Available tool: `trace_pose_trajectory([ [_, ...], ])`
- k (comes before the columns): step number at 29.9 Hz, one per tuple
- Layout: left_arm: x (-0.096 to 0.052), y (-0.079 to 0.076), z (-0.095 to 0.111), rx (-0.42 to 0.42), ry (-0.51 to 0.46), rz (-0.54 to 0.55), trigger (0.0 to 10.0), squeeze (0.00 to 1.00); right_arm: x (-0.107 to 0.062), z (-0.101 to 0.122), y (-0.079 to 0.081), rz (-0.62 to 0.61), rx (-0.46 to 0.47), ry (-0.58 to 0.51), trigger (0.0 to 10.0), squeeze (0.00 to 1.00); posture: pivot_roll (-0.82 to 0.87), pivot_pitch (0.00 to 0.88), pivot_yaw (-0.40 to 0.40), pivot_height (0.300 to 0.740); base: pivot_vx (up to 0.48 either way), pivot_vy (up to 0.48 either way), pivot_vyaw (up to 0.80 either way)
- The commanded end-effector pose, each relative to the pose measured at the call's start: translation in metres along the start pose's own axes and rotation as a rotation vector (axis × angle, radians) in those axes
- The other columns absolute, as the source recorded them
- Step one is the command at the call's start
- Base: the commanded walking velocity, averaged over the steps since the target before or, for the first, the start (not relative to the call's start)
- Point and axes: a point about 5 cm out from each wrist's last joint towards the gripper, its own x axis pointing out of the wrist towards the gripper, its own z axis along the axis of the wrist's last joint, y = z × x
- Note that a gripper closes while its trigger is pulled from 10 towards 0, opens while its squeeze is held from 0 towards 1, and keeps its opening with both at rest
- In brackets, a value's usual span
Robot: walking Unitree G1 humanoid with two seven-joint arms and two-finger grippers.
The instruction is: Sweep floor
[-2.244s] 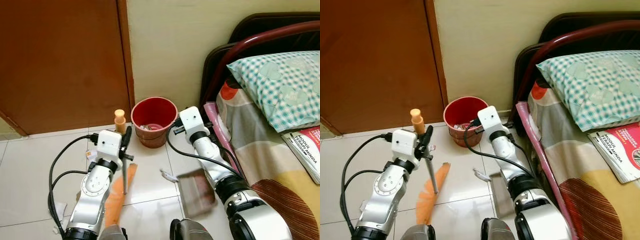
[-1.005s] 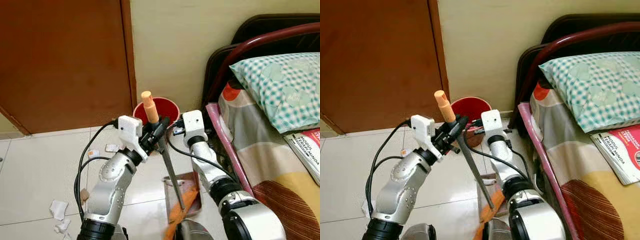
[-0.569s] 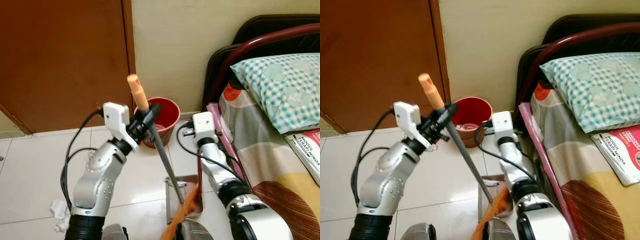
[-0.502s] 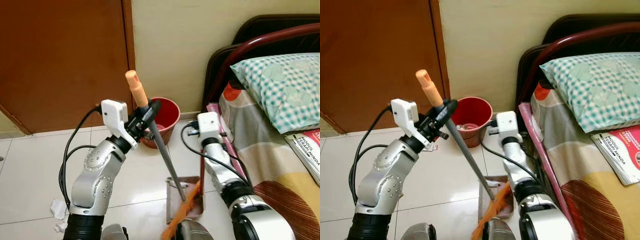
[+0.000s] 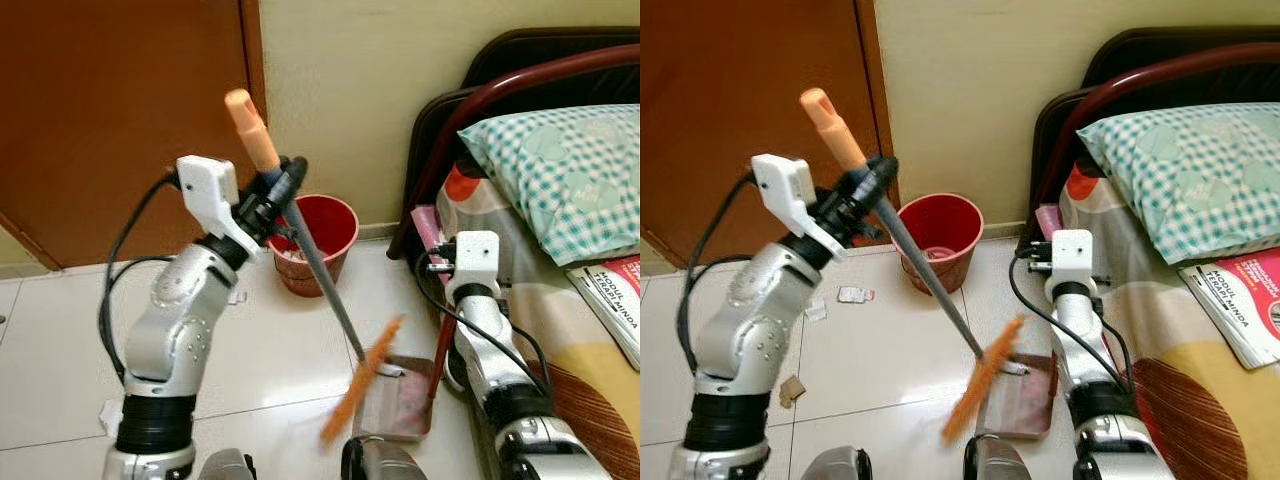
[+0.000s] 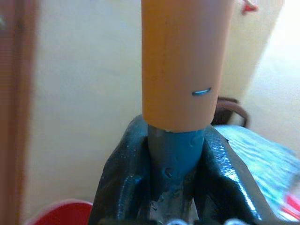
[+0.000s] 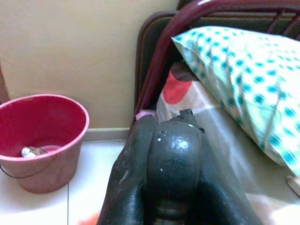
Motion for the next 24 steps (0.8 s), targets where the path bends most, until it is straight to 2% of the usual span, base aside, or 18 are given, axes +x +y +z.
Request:
trace_pose_trajectory([
  [1,0.000,0.005,0.018,0.030,-0.077,0.014,10.0,0.00,-0.004,-0.006,-0.007,-0.007,-0.005,0.036,10.0,0.00,0.05,0.073,-0.054,0.740,0.000,0.000,0.00],
  [5,-0.012,0.022,0.011,0.065,-0.027,0.059,10.0,0.00,-0.006,-0.008,-0.006,0.000,0.005,0.041,10.0,0.00,0.05,0.072,-0.053,0.740,0.000,0.000,0.00],
  [7,-0.020,0.025,-0.002,0.099,0.030,0.056,10.0,0.00,-0.007,-0.007,-0.005,0.004,0.006,0.041,10.0,0.00,0.05,0.069,-0.051,0.740,0.000,0.000,0.00],
  [9,-0.029,0.025,-0.023,0.103,0.108,0.065,10.0,0.00,-0.007,-0.006,-0.004,0.008,0.011,0.041,10.0,0.00,0.05,0.069,-0.051,0.740,0.000,0.000,0.00],
  [10,-0.031,0.025,-0.027,0.098,0.124,0.069,10.0,0.00,-0.007,-0.006,-0.004,0.009,0.014,0.040,10.0,0.00,0.05,0.070,-0.054,0.740,0.000,0.000,0.00],
  [12,-0.037,0.023,-0.044,0.118,0.176,0.072,10.0,0.00,-0.007,-0.004,-0.001,0.019,0.072,0.043,10.0,0.00,0.05,0.072,-0.060,0.740,0.000,0.000,0.00],
  [14,-0.053,0.018,-0.079,0.114,0.270,0.088,10.0,0.00,-0.011,-0.002,0.005,0.038,0.105,0.034,10.0,0.00,0.05,0.063,-0.067,0.740,0.000,0.000,0.00],
  [16,-0.058,0.017,-0.089,0.114,0.295,0.093,10.0,0.00,-0.012,-0.003,0.009,0.039,0.113,0.038,10.0,0.00,0.04,0.058,-0.061,0.740,0.000,0.000,0.00],
  [20,-0.059,0.011,-0.098,0.102,0.309,0.097,10.0,0.00,-0.012,0.000,0.016,0.053,0.127,0.035,10.0,0.00,0.03,0.058,-0.038,0.740,0.000,0.000,0.00],
  [24,-0.047,-0.002,-0.099,0.103,0.286,0.070,10.0,0.00,-0.008,0.003,0.024,0.095,0.134,0.045,10.0,0.00,0.03,0.060,-0.035,0.740,0.000,0.000,0.00],
])
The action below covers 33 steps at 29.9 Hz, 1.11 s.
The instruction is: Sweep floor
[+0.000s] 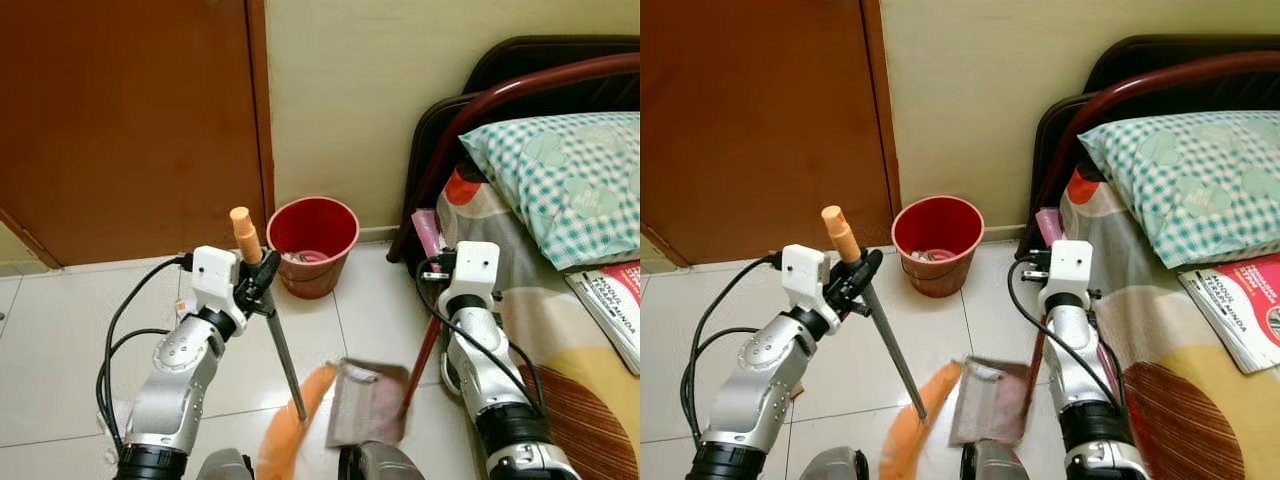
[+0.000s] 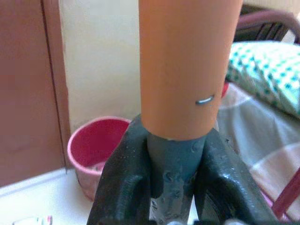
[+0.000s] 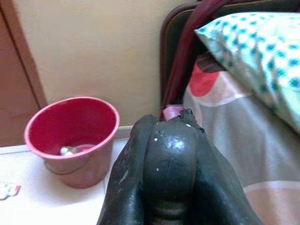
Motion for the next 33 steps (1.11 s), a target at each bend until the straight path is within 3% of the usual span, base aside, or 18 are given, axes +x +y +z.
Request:
trace_pose_trajectory([
  [1,0.005,-0.008,0.006,0.025,-0.040,-0.031,10.0,0.00,0.003,0.002,0.004,0.030,-0.002,0.015,10.0,0.00,0.03,0.060,-0.035,0.740,0.000,0.000,0.00],
  [10,0.012,-0.025,0.019,-0.019,-0.117,-0.049,10.0,0.00,0.004,0.000,0.010,0.078,-0.012,0.041,10.0,0.00,0.03,0.061,-0.039,0.740,0.000,0.000,0.00],
  [13,0.014,-0.041,0.029,-0.083,-0.160,-0.155,10.0,0.00,0.005,0.000,0.010,0.081,-0.019,0.036,10.0,0.00,0.03,0.060,-0.038,0.740,0.000,0.000,0.00],
  [16,0.012,-0.047,0.025,-0.099,-0.144,-0.197,10.0,0.00,0.005,0.000,0.009,0.076,-0.016,0.035,10.0,0.00,0.03,0.058,-0.038,0.740,0.000,0.000,0.00],
  [19,0.011,-0.039,0.020,-0.079,-0.128,-0.162,10.0,0.00,0.005,0.001,0.008,0.064,-0.008,0.029,10.0,0.00,0.02,0.057,-0.037,0.740,0.000,0.000,0.00],
  [24,0.005,0.008,0.019,0.001,-0.111,0.044,10.0,0.00,0.002,0.006,0.000,0.026,0.016,0.006,10.0,0.00,0.03,0.075,-0.052,0.740,0.000,0.000,0.00],
  [28,-0.002,0.026,0.018,0.021,-0.098,0.114,10.0,0.00,-0.001,0.007,-0.004,0.008,0.021,0.004,10.0,0.00,0.03,0.078,-0.053,0.740,0.000,0.000,0.00],
  [33,-0.029,0.054,0.001,0.076,-0.014,0.229,10.0,0.00,-0.016,0.002,-0.007,0.001,0.037,-0.010,10.0,0.00,0.02,0.091,-0.027,0.740,0.000,0.000,0.00],
])
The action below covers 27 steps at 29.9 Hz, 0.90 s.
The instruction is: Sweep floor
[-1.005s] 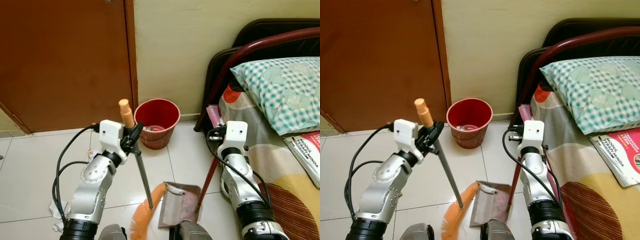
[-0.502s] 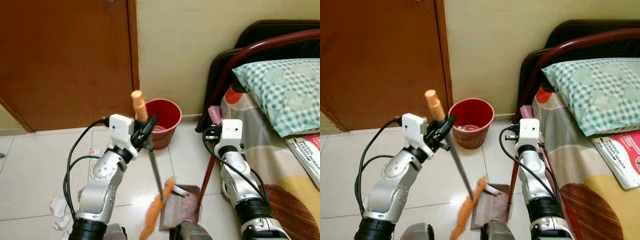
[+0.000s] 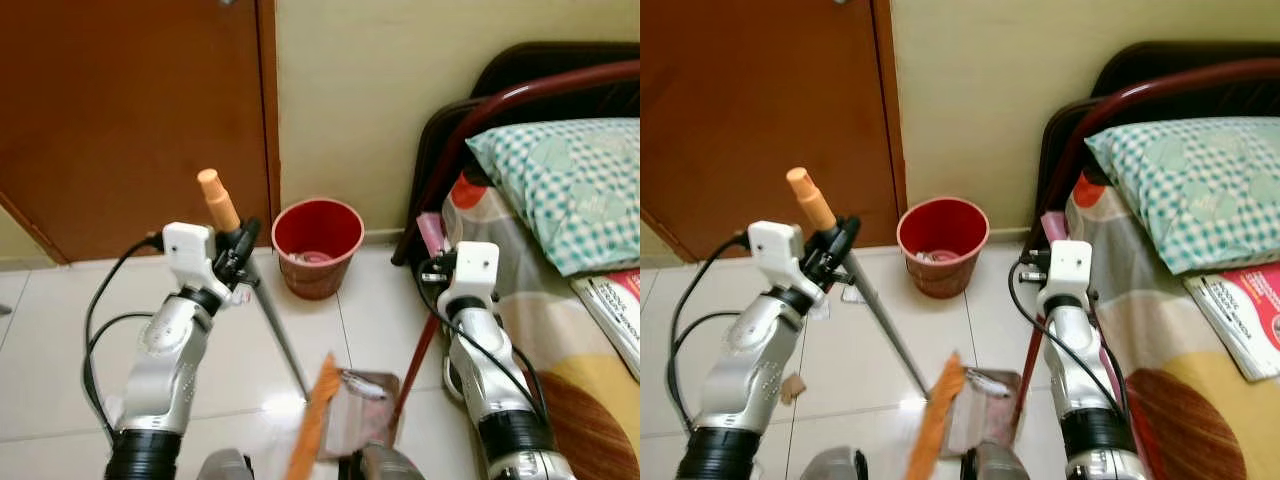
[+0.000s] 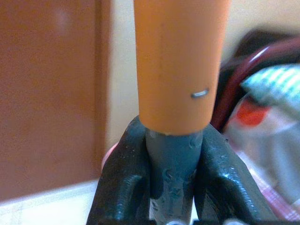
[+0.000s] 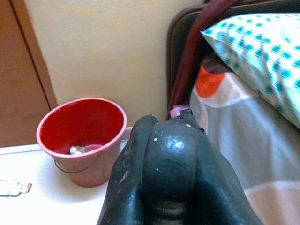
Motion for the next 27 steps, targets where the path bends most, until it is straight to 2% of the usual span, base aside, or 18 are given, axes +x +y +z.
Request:
trace_pose_trajectory([
  [1,-0.010,0.015,-0.008,0.048,0.038,0.065,10.0,0.00,-0.004,-0.001,-0.002,-0.009,0.016,-0.009,10.0,0.00,0.02,0.090,-0.024,0.740,0.000,0.000,0.00],
  [5,-0.019,0.028,-0.015,0.124,0.059,0.133,10.0,0.00,-0.009,0.004,-0.004,-0.002,0.082,-0.052,10.0,0.00,0.01,0.072,-0.005,0.740,0.000,0.000,0.00],
  [8,-0.022,0.030,-0.017,0.124,0.061,0.150,10.0,0.00,-0.013,0.009,-0.008,-0.013,0.106,-0.090,10.0,0.00,0.00,0.061,0.003,0.740,0.000,0.000,0.00],
  [9,-0.024,0.027,-0.017,0.125,0.036,0.150,10.0,0.00,-0.020,0.009,-0.019,-0.044,0.136,-0.101,10.0,0.00,0.00,0.044,0.005,0.740,0.000,0.000,0.00],
  [12,-0.026,0.017,-0.017,0.148,0.011,0.133,10.0,0.00,-0.035,0.005,-0.033,-0.051,0.134,-0.086,10.0,0.00,-0.01,0.035,0.003,0.740,0.000,0.000,0.00],
  [16,-0.027,0.016,-0.017,0.194,-0.015,0.157,10.0,0.00,-0.038,0.009,-0.037,-0.046,0.127,-0.103,10.0,0.00,-0.02,0.030,-0.004,0.740,0.000,0.000,0.00],
  [20,-0.023,0.017,-0.014,0.237,-0.034,0.180,10.0,0.00,-0.032,0.017,-0.034,-0.032,0.115,-0.126,10.0,0.00,-0.02,0.036,-0.012,0.740,0.282,0.000,0.22],
  [27,-0.016,0.015,-0.008,0.238,-0.071,0.183,10.0,0.00,-0.024,0.031,-0.019,0.025,0.147,-0.154,10.0,0.00,-0.01,0.034,-0.024,0.740,0.307,0.000,0.37],
])
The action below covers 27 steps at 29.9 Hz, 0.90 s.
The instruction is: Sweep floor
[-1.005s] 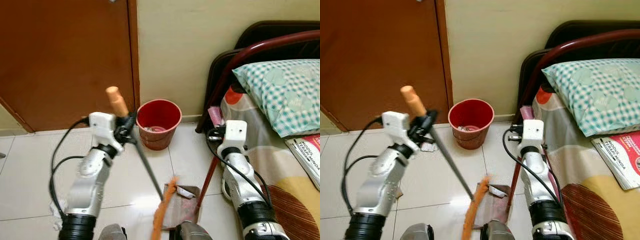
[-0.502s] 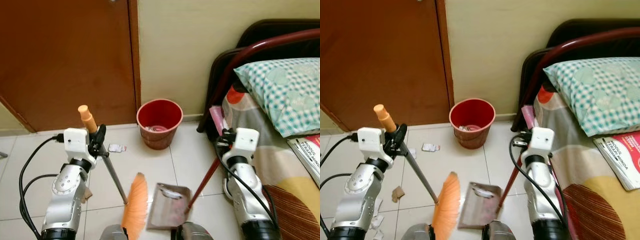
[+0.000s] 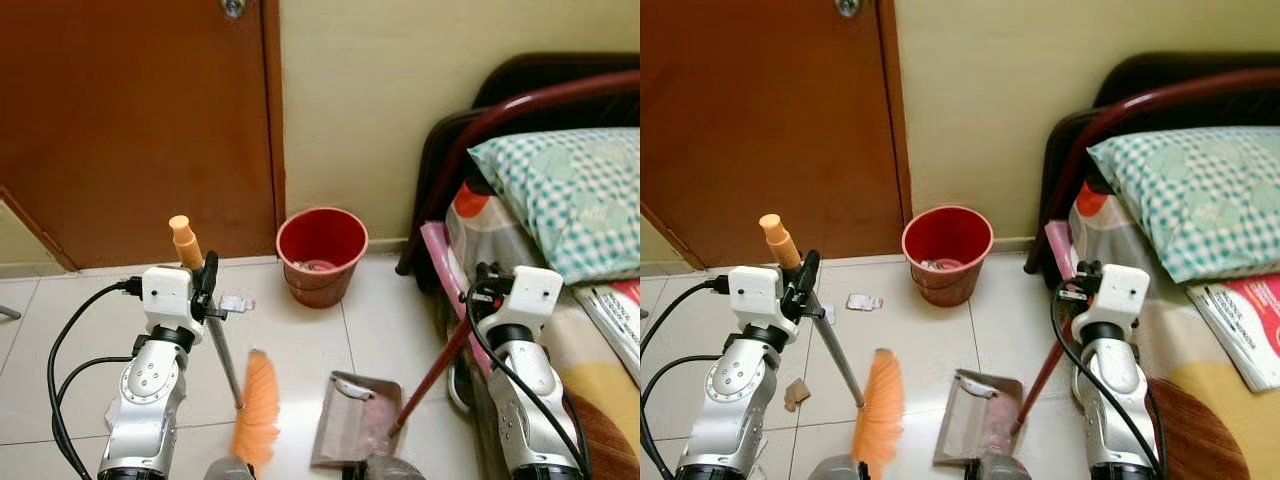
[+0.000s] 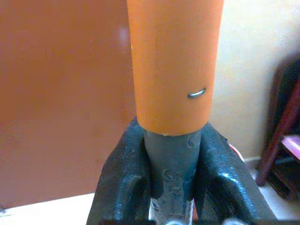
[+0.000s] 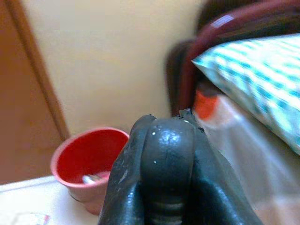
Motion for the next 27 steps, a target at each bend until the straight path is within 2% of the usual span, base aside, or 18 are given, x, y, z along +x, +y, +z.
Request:
trace_pose_trajectory([
  [1,0.0027,0.0064,0.0067,0.071,-0.035,0.016,10.0,0.00,0.0044,0.0147,0.0089,0.040,0.029,-0.054,10.0,0.00,-0.01,0.034,-0.024,0.740,0.307,0.000,0.00],
  [19,0.0043,0.0097,0.0029,0.099,-0.019,0.058,10.0,0.00,0.0098,0.0223,0.0115,0.078,0.031,-0.065,10.0,0.00,-0.02,0.046,-0.032,0.740,0.310,0.000,0.00],
  [27,0.0000,0.0079,-0.0030,0.108,0.006,0.045,10.0,0.00,0.0086,0.0219,0.0112,0.084,0.028,-0.057,10.0,0.00,-0.02,0.049,-0.034,0.740,0.000,0.000,0.00],
])
